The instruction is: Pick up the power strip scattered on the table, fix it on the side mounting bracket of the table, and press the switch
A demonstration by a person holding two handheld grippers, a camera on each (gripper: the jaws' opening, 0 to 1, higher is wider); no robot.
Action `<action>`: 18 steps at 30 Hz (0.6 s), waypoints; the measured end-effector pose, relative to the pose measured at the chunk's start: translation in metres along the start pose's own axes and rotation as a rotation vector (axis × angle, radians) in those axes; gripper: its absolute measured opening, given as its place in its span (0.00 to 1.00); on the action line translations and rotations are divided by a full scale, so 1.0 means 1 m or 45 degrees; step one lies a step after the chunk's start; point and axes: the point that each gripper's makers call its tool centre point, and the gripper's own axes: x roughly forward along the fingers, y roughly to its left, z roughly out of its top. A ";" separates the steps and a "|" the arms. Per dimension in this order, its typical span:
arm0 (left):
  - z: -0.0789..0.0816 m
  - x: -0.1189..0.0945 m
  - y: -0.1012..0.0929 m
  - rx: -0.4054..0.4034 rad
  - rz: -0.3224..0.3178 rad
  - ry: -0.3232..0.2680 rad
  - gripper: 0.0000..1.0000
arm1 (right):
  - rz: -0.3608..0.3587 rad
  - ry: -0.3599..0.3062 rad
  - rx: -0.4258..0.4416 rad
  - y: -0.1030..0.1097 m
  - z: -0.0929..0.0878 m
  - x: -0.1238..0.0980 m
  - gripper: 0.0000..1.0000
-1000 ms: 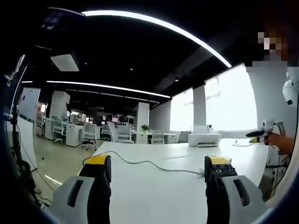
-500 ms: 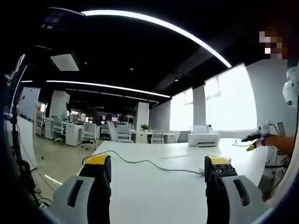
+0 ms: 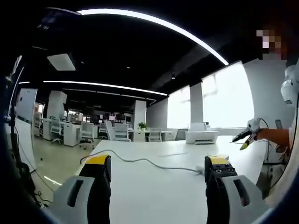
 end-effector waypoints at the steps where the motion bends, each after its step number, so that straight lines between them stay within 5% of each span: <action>1: -0.001 0.000 -0.001 0.001 -0.002 0.005 0.86 | 0.017 0.021 -0.013 -0.001 -0.001 0.002 0.52; 18: 0.002 0.001 -0.005 -0.005 -0.020 -0.007 0.86 | 0.243 0.241 -0.160 -0.012 0.003 0.036 0.53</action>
